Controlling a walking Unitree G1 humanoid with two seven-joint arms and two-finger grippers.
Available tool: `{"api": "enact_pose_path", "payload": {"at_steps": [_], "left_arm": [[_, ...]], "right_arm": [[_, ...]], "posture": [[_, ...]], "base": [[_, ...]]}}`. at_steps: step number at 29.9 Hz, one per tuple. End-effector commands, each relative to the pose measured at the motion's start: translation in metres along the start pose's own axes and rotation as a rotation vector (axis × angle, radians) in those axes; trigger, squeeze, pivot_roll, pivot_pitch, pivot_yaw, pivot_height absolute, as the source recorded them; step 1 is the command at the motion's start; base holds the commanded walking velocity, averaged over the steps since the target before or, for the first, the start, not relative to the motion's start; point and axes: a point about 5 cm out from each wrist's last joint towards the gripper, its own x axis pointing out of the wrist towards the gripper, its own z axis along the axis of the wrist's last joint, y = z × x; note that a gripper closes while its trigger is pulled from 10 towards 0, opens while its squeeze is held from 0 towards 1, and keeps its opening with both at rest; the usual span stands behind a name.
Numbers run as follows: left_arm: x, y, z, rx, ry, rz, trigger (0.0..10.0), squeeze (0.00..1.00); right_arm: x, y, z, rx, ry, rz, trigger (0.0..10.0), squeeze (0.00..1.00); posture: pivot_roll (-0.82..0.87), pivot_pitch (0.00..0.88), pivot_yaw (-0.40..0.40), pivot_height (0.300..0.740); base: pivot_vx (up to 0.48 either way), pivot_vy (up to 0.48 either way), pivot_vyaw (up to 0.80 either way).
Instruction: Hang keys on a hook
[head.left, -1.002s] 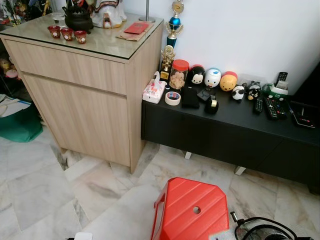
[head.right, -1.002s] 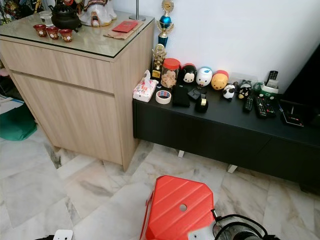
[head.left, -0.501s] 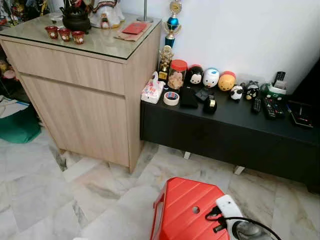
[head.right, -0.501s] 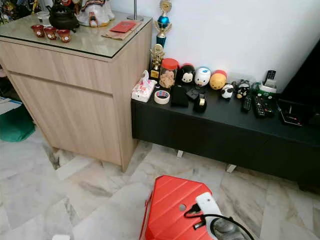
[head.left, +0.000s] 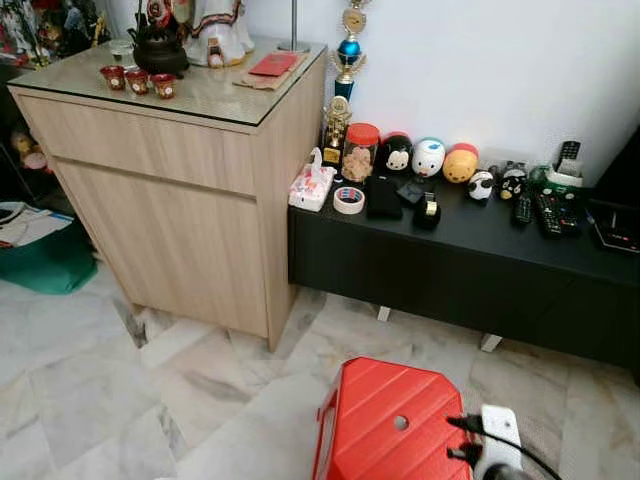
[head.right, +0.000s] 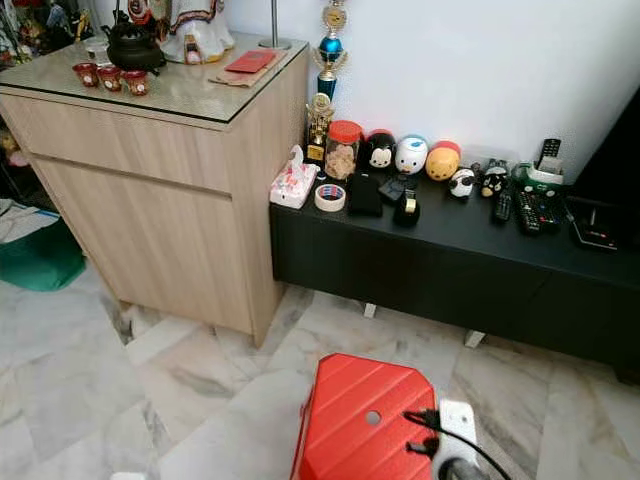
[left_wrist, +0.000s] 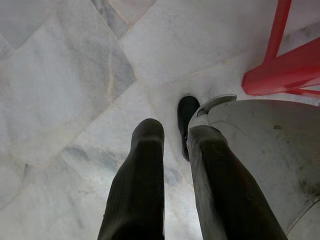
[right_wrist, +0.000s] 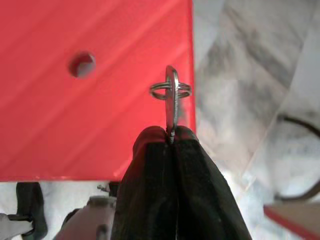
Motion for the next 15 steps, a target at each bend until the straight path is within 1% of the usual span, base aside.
{"api": "enact_pose_path", "payload": {"at_steps": [1,3,8,15], "left_arm": [[0.001,-0.006,-0.001,0.002,0.023,-0.019,10.0,0.0],[0.001,-0.006,0.0,0.003,0.021,-0.022,10.0,0.0],[0.001,-0.002,0.002,0.012,0.024,-0.023,10.0,0.0],[0.001,0.005,0.002,0.019,0.021,-0.016,10.0,0.0]], "right_arm": [[-0.001,-0.006,0.004,0.027,-0.021,-0.022,10.0,0.0],[-0.002,-0.01,0.003,0.036,-0.019,-0.028,10.0,0.0],[0.0,0.003,-0.001,0.037,-0.017,-0.019,10.0,0.0],[0.0,0.006,-0.004,0.029,-0.015,-0.013,10.0,0.0]], "posture": [[0.07,0.0,-0.075,0.73],[0.07,0.0,-0.075,0.73],[0.07,0.0,-0.064,0.73],[0.07,0.0,-0.057,0.73]], "base": [[-0.262,0.0,0.0],[-0.266,0.0,0.0],[-0.281,0.0,0.0],[-0.291,0.0,0.0]]}}
